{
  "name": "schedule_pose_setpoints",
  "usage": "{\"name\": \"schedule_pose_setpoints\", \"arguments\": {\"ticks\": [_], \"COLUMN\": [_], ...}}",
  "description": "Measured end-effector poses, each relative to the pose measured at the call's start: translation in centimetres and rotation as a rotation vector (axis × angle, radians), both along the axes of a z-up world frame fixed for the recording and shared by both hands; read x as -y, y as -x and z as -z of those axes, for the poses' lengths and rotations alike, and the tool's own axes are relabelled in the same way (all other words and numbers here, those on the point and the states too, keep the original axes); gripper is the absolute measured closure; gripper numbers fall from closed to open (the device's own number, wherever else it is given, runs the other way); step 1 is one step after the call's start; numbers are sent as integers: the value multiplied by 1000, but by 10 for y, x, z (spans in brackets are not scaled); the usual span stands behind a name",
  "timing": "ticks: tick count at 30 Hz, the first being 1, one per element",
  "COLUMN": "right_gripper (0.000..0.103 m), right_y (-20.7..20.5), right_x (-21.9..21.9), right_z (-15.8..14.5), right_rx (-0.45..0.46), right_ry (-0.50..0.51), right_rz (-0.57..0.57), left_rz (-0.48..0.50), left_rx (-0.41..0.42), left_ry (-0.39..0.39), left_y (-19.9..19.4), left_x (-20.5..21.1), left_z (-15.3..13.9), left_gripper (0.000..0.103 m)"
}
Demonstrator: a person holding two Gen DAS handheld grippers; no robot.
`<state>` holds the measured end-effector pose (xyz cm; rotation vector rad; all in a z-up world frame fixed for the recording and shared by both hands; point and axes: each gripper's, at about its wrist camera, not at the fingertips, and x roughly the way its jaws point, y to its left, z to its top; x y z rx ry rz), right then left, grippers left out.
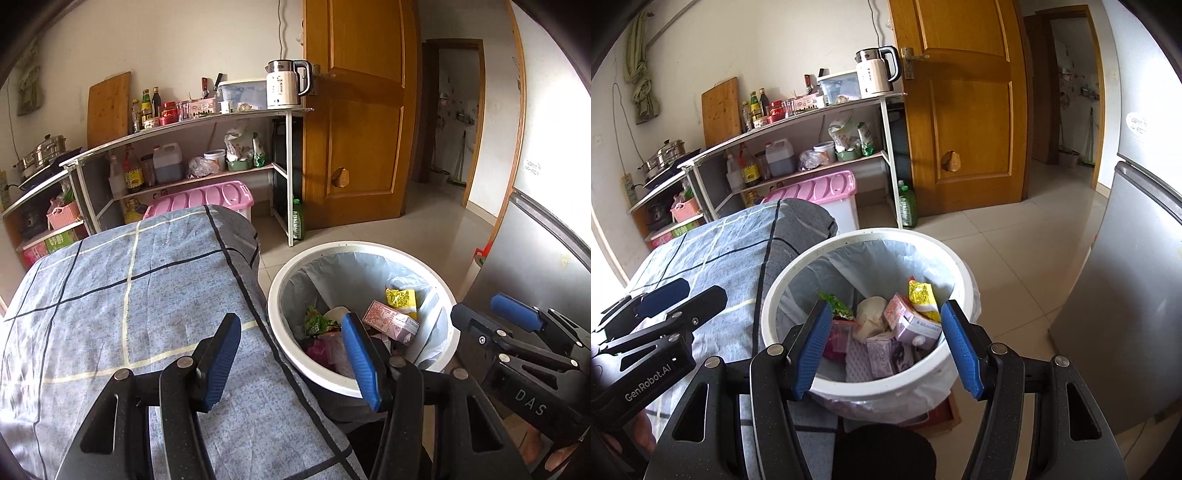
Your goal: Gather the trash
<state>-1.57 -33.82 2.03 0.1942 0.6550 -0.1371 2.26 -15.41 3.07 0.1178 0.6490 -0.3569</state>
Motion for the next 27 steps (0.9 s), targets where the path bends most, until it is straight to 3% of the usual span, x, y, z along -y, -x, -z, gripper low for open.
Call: {"name": "schedule_pose_setpoints", "arguments": {"ticks": [7,27], "right_gripper": [41,41], "right_y": [11,16], "right_x": [-9,-17], "right_z": [4,5], "right_rx": [-1,3], "right_ry": [3,3], "right_rz": [0,-11], "left_rz": [-8,-28], "left_rx": [-5,-14], "left_ry": [41,27], "left_y": [13,15], "left_x": [-9,-16], "left_z": [0,4], "left_gripper": [46,46]}}
